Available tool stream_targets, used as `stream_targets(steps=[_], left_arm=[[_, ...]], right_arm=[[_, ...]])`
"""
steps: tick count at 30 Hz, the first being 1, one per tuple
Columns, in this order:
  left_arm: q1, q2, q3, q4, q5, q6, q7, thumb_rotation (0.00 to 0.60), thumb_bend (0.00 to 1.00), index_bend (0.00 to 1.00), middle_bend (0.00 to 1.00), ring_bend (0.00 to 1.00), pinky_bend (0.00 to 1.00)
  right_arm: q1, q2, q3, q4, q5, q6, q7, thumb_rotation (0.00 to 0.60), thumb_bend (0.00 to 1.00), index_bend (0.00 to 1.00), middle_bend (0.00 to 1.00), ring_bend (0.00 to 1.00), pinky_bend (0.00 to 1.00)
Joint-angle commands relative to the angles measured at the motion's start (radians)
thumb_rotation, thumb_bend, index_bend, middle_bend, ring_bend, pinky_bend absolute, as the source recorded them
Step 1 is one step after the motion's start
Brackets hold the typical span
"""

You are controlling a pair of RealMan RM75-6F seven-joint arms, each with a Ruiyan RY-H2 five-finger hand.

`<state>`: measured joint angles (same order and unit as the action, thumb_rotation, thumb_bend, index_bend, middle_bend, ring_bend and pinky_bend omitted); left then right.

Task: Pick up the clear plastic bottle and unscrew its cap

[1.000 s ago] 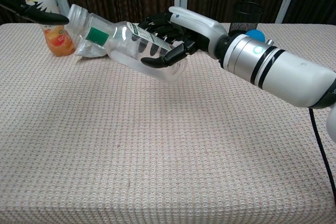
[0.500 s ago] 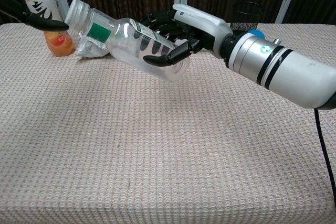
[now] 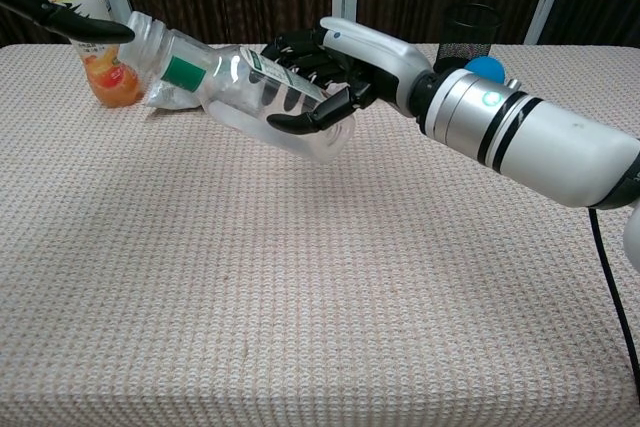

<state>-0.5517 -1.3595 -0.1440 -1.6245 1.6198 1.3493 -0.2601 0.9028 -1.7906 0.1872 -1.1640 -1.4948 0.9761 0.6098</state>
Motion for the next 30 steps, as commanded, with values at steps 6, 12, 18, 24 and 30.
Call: stream_targets(steps=[6, 12, 18, 24, 30], left_arm=[[0.009, 0.002, 0.013, 0.008, -0.015, -0.009, 0.010, 0.600, 0.10, 0.22, 0.16, 0.03, 0.04], [0.006, -0.004, 0.006, 0.008, -0.012, 0.000, 0.012, 0.600, 0.10, 0.22, 0.16, 0.03, 0.04], [0.005, -0.002, 0.005, -0.003, 0.003, 0.014, 0.010, 0.600, 0.10, 0.22, 0.16, 0.03, 0.04], [0.008, 0.011, 0.016, -0.017, 0.016, 0.016, 0.003, 0.600, 0.10, 0.22, 0.16, 0.03, 0.04], [0.007, 0.032, 0.030, -0.020, 0.022, 0.000, 0.000, 0.600, 0.10, 0.27, 0.16, 0.03, 0.04]], right_arm=[[-0.019, 0.023, -0.002, -0.031, -0.009, 0.037, 0.007, 0.600, 0.68, 0.69, 0.58, 0.48, 0.53], [-0.019, 0.031, -0.011, -0.046, -0.013, 0.030, -0.005, 0.600, 0.68, 0.70, 0.58, 0.48, 0.53], [-0.011, 0.019, -0.009, -0.034, -0.006, 0.016, -0.006, 0.600, 0.69, 0.70, 0.58, 0.48, 0.53], [-0.007, 0.013, -0.007, -0.022, -0.004, 0.012, -0.001, 0.600, 0.69, 0.70, 0.58, 0.48, 0.53], [-0.011, 0.018, -0.009, -0.022, -0.005, 0.017, 0.006, 0.600, 0.69, 0.70, 0.58, 0.48, 0.53]])
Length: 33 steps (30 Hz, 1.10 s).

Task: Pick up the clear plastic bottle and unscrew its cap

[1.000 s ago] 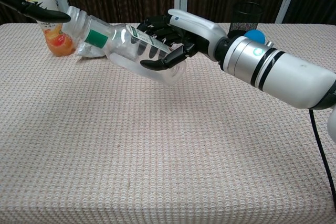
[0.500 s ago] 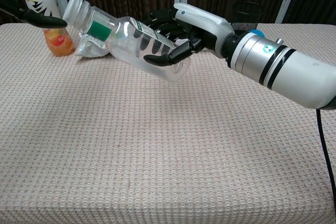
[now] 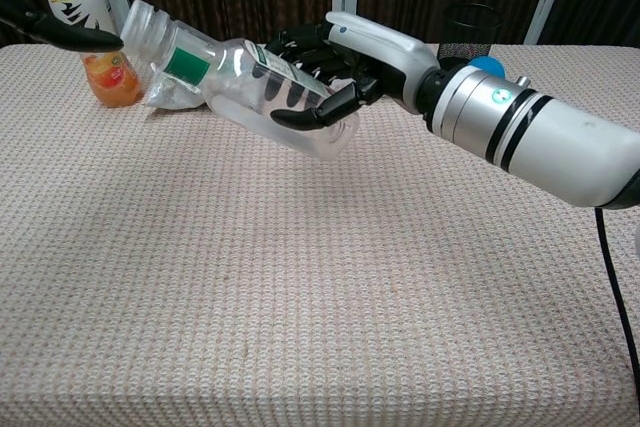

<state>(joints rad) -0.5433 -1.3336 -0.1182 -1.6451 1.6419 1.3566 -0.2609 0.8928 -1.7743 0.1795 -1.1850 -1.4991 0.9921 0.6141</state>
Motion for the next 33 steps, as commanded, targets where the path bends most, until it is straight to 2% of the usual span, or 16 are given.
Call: stream_targets(steps=[1, 9, 14, 33], left_arm=[[-0.001, 0.008, 0.006, 0.002, -0.001, -0.011, 0.004, 0.600, 0.10, 0.28, 0.16, 0.03, 0.04], [-0.005, -0.006, 0.011, 0.023, -0.008, -0.025, -0.002, 0.600, 0.19, 0.36, 0.16, 0.03, 0.04], [-0.013, -0.006, 0.012, 0.029, -0.007, -0.035, -0.011, 0.600, 0.23, 0.37, 0.16, 0.03, 0.04], [-0.020, -0.008, 0.017, 0.032, -0.001, -0.038, -0.023, 0.600, 0.26, 0.40, 0.16, 0.03, 0.04]], right_arm=[[-0.002, 0.003, -0.003, -0.001, -0.001, 0.001, 0.002, 0.600, 0.69, 0.70, 0.58, 0.48, 0.53], [-0.006, 0.012, -0.007, -0.010, -0.005, 0.004, 0.015, 0.600, 0.69, 0.70, 0.58, 0.48, 0.53], [-0.005, 0.015, -0.007, -0.012, -0.007, 0.003, 0.022, 0.600, 0.69, 0.70, 0.58, 0.48, 0.53], [-0.001, 0.013, -0.005, 0.001, -0.006, 0.000, 0.044, 0.600, 0.70, 0.70, 0.58, 0.48, 0.53]])
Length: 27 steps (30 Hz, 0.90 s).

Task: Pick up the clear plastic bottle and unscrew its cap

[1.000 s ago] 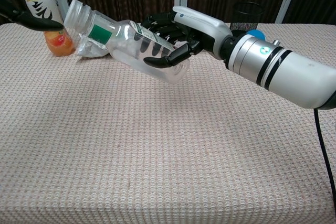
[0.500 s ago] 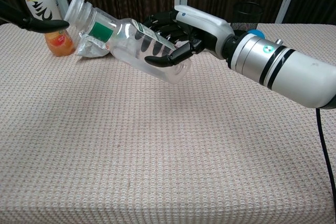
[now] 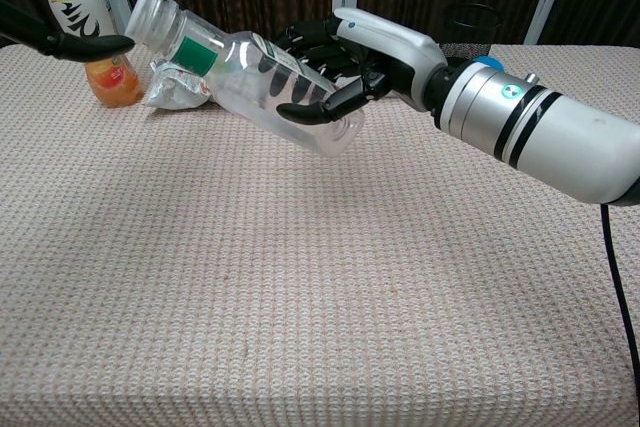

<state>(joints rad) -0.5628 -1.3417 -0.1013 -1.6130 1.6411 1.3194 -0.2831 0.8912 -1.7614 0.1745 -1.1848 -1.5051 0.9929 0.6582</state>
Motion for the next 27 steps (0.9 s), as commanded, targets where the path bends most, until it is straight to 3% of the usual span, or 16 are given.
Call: stream_targets(steps=[1, 16, 27], left_arm=[[-0.001, 0.000, -0.001, 0.000, -0.001, -0.001, -0.001, 0.600, 0.26, 0.40, 0.16, 0.03, 0.04], [-0.008, -0.003, -0.002, 0.003, -0.008, -0.011, 0.005, 0.600, 0.30, 0.42, 0.16, 0.03, 0.04], [-0.009, -0.004, 0.002, 0.000, -0.004, -0.008, 0.001, 0.600, 0.34, 0.49, 0.17, 0.03, 0.04]], right_arm=[[0.000, -0.001, 0.000, 0.001, 0.001, -0.001, 0.001, 0.600, 0.70, 0.70, 0.58, 0.48, 0.53], [0.003, 0.000, -0.002, 0.001, -0.001, -0.002, 0.010, 0.600, 0.70, 0.70, 0.58, 0.48, 0.54], [0.003, 0.004, -0.004, 0.001, -0.004, -0.003, 0.020, 0.600, 0.70, 0.70, 0.58, 0.49, 0.54]])
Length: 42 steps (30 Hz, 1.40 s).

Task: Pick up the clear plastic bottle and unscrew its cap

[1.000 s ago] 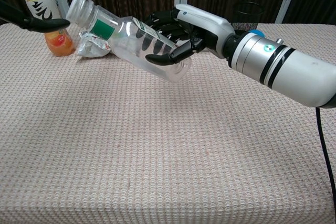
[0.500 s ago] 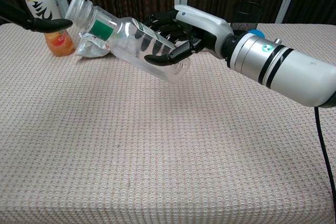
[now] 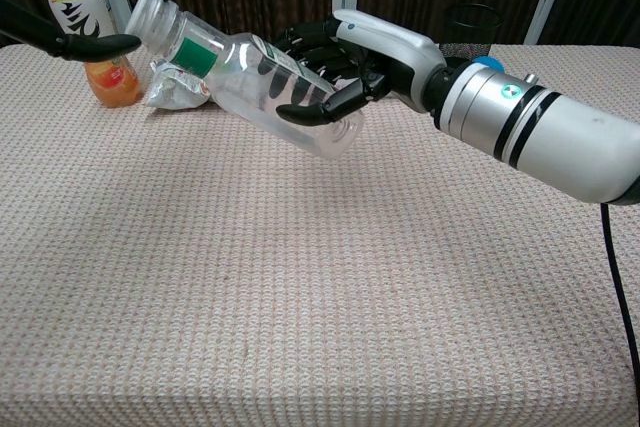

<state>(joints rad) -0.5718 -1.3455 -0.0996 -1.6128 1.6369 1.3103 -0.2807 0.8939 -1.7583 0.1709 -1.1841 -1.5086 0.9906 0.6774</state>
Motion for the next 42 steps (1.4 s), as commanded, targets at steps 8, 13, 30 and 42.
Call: stream_targets(steps=[8, 13, 30, 42], left_arm=[[-0.001, 0.006, 0.000, -0.002, 0.004, 0.005, -0.020, 0.600, 0.35, 0.50, 0.17, 0.03, 0.04], [0.000, 0.015, 0.003, -0.004, 0.008, 0.008, -0.029, 0.600, 0.35, 0.50, 0.17, 0.03, 0.04], [0.017, 0.016, 0.042, 0.034, -0.242, -0.205, 0.422, 0.600, 0.36, 0.50, 0.17, 0.03, 0.03], [-0.016, -0.045, 0.027, 0.014, -0.345, -0.299, 0.499, 0.600, 0.18, 0.33, 0.16, 0.03, 0.03]], right_arm=[[0.001, 0.003, -0.002, 0.005, -0.002, -0.001, -0.002, 0.600, 0.70, 0.70, 0.58, 0.49, 0.54], [0.000, 0.003, -0.005, 0.011, -0.001, -0.003, -0.007, 0.600, 0.70, 0.70, 0.58, 0.49, 0.54], [-0.038, 0.179, -0.035, -0.047, 0.032, -0.051, -0.219, 0.600, 0.70, 0.70, 0.58, 0.49, 0.54], [-0.021, 0.149, -0.030, -0.065, 0.096, -0.110, -0.474, 0.600, 0.70, 0.70, 0.58, 0.49, 0.54]])
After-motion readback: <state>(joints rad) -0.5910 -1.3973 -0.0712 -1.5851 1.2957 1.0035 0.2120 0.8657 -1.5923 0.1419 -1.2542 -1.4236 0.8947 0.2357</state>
